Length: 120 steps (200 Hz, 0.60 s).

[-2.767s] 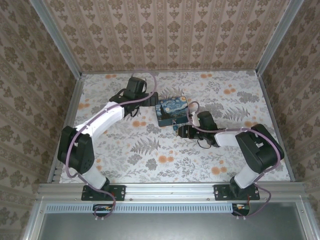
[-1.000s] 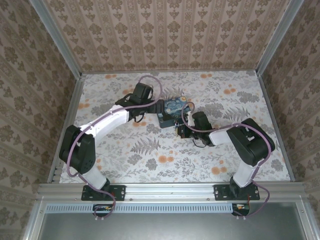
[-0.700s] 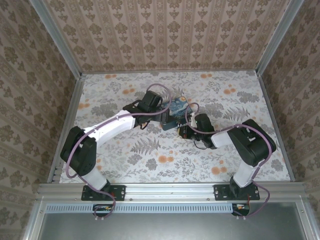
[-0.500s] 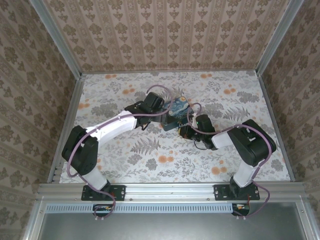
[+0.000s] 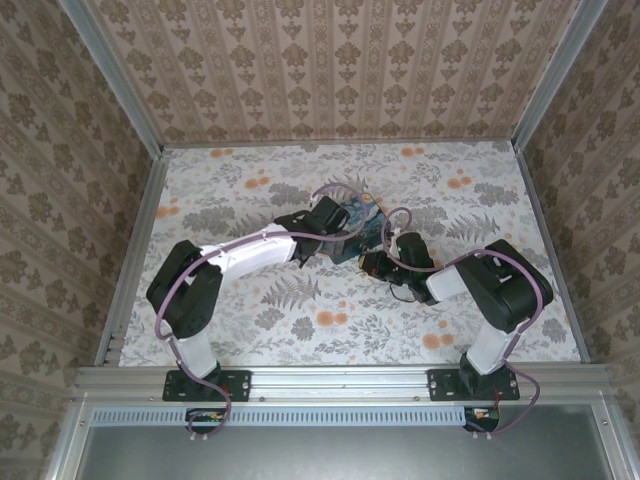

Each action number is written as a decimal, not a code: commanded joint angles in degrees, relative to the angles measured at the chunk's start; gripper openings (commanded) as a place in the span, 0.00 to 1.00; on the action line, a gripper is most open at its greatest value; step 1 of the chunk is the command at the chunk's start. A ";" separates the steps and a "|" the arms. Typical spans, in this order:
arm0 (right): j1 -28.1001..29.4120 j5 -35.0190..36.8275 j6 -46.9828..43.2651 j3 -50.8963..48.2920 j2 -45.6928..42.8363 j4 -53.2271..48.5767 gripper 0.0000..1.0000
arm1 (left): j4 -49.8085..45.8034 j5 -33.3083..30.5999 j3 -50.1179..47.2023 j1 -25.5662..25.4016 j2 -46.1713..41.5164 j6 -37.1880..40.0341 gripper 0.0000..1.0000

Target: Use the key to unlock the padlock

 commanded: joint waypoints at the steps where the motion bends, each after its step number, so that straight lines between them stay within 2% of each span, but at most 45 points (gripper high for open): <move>1: -0.95 0.96 1.98 -1.41 -0.45 -1.24 0.00 | -2.34 -2.28 0.62 -0.81 1.71 -0.11 1.00; 120: -5.38 -2.62 4.52 2.14 -2.29 -2.18 0.00 | -2.10 -1.61 -1.71 -1.56 4.87 0.20 1.00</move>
